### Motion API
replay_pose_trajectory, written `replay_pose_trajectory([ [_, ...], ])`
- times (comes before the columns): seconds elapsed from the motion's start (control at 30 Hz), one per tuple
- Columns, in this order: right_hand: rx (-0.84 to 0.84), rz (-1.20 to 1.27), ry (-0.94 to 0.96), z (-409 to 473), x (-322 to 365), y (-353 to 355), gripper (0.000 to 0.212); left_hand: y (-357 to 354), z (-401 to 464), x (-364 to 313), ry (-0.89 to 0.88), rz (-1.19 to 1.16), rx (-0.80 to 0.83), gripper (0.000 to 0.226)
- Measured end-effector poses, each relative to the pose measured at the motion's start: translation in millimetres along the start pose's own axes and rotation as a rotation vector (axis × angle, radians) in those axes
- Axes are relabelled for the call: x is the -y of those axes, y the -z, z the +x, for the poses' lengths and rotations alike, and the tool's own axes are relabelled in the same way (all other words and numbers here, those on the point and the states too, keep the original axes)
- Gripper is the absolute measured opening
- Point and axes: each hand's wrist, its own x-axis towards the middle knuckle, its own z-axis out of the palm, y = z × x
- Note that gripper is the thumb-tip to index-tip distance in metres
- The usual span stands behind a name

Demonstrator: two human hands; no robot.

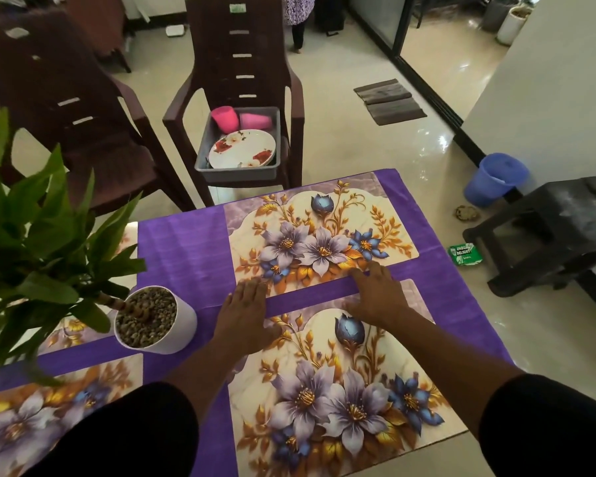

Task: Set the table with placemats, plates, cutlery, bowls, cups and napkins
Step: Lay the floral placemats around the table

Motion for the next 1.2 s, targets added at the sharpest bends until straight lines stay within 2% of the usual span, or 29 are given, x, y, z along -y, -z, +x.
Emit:
replay_pose_trajectory([
  [0.5, 0.007, 0.066, -0.021, 3.9, 0.7, -3.6, 0.083, -4.2, 0.8, 3.0, -0.008, -0.070, 0.001, 0.106],
  [0.6, -0.017, 0.072, -0.026, 2.3, -1.9, -3.4, 0.085, -8.7, -1.6, 2.3, 0.013, -0.045, -0.047, 0.105],
  [0.7, -0.074, 0.042, -0.103, -9.8, -12.1, -9.6, 0.088, -20.3, -15.8, -1.8, 0.074, -0.065, -0.106, 0.110],
  [0.8, -0.153, 0.063, -0.224, -25.0, -25.6, -16.9, 0.083, -31.7, -31.8, -4.5, 0.135, -0.040, -0.099, 0.120],
  [1.07, -0.103, 0.089, -0.253, -38.1, -51.8, -17.3, 0.091, -34.1, -36.4, -9.2, 0.141, -0.053, -0.077, 0.114],
  [1.2, -0.076, 0.130, -0.264, -39.5, -50.3, -17.8, 0.088, -34.5, -42.1, -7.5, 0.159, -0.049, -0.045, 0.115],
])
